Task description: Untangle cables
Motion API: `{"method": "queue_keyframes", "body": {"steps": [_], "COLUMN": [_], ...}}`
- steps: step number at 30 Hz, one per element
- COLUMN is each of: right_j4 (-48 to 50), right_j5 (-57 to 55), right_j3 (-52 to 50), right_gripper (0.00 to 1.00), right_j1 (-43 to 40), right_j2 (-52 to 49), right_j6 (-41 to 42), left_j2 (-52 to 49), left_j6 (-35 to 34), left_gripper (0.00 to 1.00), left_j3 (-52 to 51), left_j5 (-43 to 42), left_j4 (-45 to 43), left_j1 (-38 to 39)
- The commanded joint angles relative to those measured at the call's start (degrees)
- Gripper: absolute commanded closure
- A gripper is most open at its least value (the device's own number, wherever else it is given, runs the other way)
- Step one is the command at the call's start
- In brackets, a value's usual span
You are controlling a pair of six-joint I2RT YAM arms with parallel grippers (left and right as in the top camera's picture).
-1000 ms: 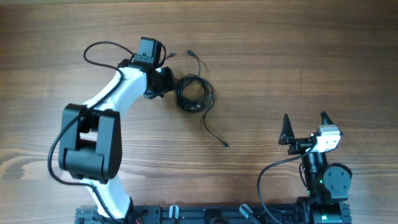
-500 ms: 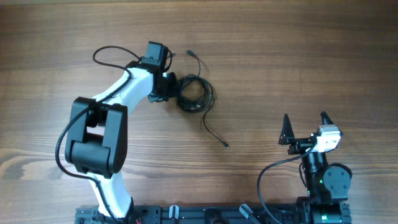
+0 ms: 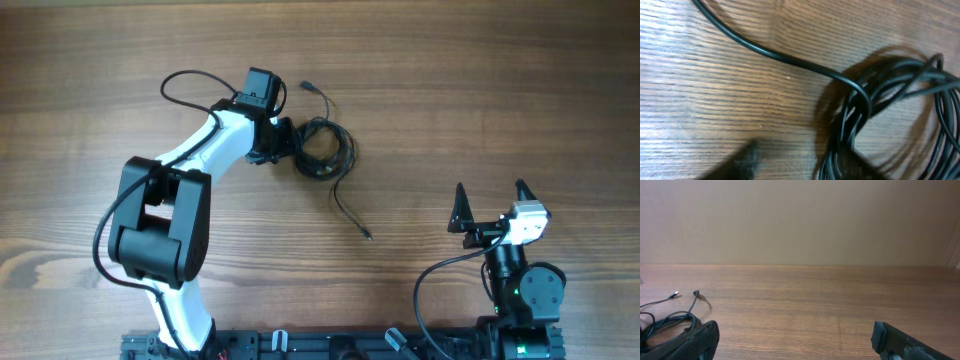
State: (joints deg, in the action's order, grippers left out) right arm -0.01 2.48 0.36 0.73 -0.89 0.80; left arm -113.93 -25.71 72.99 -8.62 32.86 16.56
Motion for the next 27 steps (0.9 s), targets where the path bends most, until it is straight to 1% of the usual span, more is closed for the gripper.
{"method": "queue_keyframes", "body": {"steps": [1, 2, 8, 9, 12, 13, 15, 16, 17, 19, 27], "right_j4": [0.2, 0.2, 0.2, 0.2, 0.2, 0.2, 0.2, 0.2, 0.2, 0.2, 0.2], "right_j5": [-1.0, -1.0, -1.0, -1.0, -1.0, -1.0, -1.0, -1.0, -1.0, -1.0, -1.0], "right_j3": [-0.1, -0.1, -0.1, -0.1, -0.1, -0.1, -0.1, -0.1, -0.1, -0.1, -0.1], "right_gripper": [0.00, 0.00, 0.00, 0.00, 0.00, 0.00, 0.00, 0.00, 0.00, 0.00, 0.00], "right_j1": [0.4, 0.4, 0.4, 0.4, 0.4, 0.4, 0.4, 0.4, 0.4, 0.4, 0.4], "right_j2": [0.5, 0.5, 0.5, 0.5, 0.5, 0.5, 0.5, 0.5, 0.5, 0.5, 0.5], "right_j6": [0.7, 0.7, 0.7, 0.7, 0.7, 0.7, 0.7, 0.7, 0.7, 0.7, 0.7], "left_j2": [0.8, 0.8, 0.8, 0.8, 0.8, 0.8, 0.8, 0.8, 0.8, 0.7, 0.7], "left_j6": [0.4, 0.4, 0.4, 0.4, 0.4, 0.4, 0.4, 0.4, 0.4, 0.4, 0.4], "left_gripper": [0.39, 0.34, 0.23, 0.20, 0.02, 0.01, 0.01, 0.04, 0.10, 0.14, 0.14], "left_j3": [0.2, 0.2, 0.2, 0.2, 0.2, 0.2, 0.2, 0.2, 0.2, 0.2, 0.1], "left_j5": [4.1, 4.8, 7.4, 7.7, 8.5, 8.6, 8.6, 8.6, 8.5, 8.5, 8.5], "left_j4": [0.1, 0.1, -0.1, -0.2, -1.0, -1.4, -1.7, -1.7, -1.7, -1.6, -1.6], "left_j1": [0.0, 0.0, 0.0, 0.0, -0.1, -0.1, 0.0, 0.0, 0.0, 0.0, 0.0]}}
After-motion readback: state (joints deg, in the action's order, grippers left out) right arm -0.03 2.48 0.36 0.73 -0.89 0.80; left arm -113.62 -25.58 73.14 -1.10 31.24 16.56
